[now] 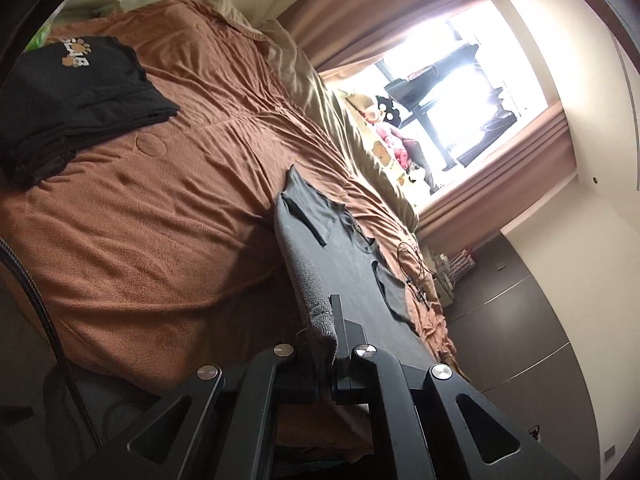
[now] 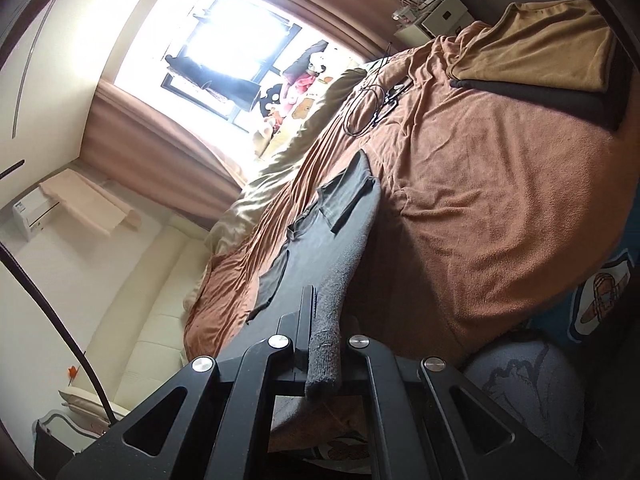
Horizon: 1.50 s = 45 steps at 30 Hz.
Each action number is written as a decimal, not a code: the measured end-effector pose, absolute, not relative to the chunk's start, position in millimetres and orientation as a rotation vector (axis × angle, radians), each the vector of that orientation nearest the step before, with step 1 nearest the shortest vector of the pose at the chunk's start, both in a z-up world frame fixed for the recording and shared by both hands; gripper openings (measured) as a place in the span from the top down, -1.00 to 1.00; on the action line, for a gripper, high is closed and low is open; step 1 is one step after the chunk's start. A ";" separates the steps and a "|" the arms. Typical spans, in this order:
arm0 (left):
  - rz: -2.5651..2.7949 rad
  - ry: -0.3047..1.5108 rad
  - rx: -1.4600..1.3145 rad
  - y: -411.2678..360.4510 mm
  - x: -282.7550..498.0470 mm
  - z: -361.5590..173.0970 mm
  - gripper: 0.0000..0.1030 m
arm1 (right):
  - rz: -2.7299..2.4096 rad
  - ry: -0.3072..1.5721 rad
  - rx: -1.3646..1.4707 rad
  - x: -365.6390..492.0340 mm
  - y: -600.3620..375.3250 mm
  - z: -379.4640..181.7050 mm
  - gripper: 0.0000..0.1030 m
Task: Fold small clothes
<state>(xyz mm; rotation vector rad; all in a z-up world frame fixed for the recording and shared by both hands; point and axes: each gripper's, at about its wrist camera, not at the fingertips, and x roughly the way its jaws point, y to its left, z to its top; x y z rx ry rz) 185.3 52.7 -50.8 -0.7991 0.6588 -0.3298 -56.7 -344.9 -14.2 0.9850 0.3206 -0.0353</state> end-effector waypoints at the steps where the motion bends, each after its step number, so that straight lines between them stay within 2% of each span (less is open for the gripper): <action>1: -0.330 0.654 -0.803 54.1 180.9 -47.1 0.96 | -0.032 0.315 0.983 -62.3 -344.5 -13.0 1.00; 28: -0.420 0.466 -0.839 98.7 52.6 11.2 0.96 | 0.051 0.193 0.915 -152.9 -324.7 -0.6 1.00; 35: -0.410 0.473 -0.825 92.8 59.1 7.0 0.96 | 0.026 0.209 0.924 -138.0 -335.9 -21.4 1.00; 45: -0.359 0.533 -0.805 82.9 107.1 -17.4 0.95 | 0.004 0.262 0.948 -80.2 -355.6 -36.8 1.00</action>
